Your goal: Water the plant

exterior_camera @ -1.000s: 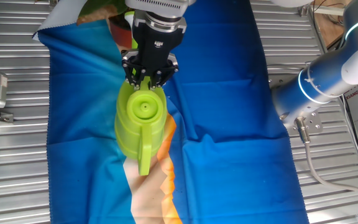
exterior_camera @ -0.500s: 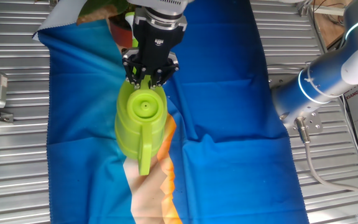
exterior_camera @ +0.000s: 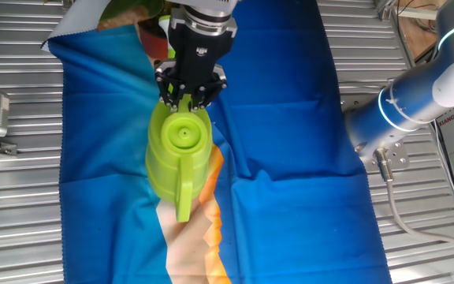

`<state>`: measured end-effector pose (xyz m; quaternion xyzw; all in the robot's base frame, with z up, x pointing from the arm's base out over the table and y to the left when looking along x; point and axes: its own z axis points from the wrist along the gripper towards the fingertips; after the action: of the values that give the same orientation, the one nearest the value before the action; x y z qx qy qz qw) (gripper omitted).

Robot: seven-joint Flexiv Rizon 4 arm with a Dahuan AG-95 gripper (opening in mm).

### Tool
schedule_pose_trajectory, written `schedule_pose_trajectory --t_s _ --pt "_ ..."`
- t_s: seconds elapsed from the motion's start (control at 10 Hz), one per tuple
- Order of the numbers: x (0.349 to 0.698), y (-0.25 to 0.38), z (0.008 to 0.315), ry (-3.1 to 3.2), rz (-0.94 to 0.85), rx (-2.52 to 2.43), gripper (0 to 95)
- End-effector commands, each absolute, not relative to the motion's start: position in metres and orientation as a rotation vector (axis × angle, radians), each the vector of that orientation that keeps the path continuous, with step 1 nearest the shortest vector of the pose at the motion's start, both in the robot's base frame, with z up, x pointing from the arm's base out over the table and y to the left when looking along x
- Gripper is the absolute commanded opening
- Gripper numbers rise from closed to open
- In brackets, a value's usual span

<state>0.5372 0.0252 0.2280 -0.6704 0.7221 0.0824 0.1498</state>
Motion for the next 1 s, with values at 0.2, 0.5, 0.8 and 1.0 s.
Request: schedule_pose_trajectory --t_s 0.2,0.5,0.8,1.0 --pt "0.5378 0.0256 0.2301 2.076 0.235 -1.927 0.0" --pt "0.5379 0.0260 0.2306 2.077 0.237 -1.923 0.0" --pt "0.5372 0.0265 0.2315 2.076 0.245 -1.911 0.0" --pt "0.5364 0.0276 0.2328 2.074 0.249 -1.906 0.0"
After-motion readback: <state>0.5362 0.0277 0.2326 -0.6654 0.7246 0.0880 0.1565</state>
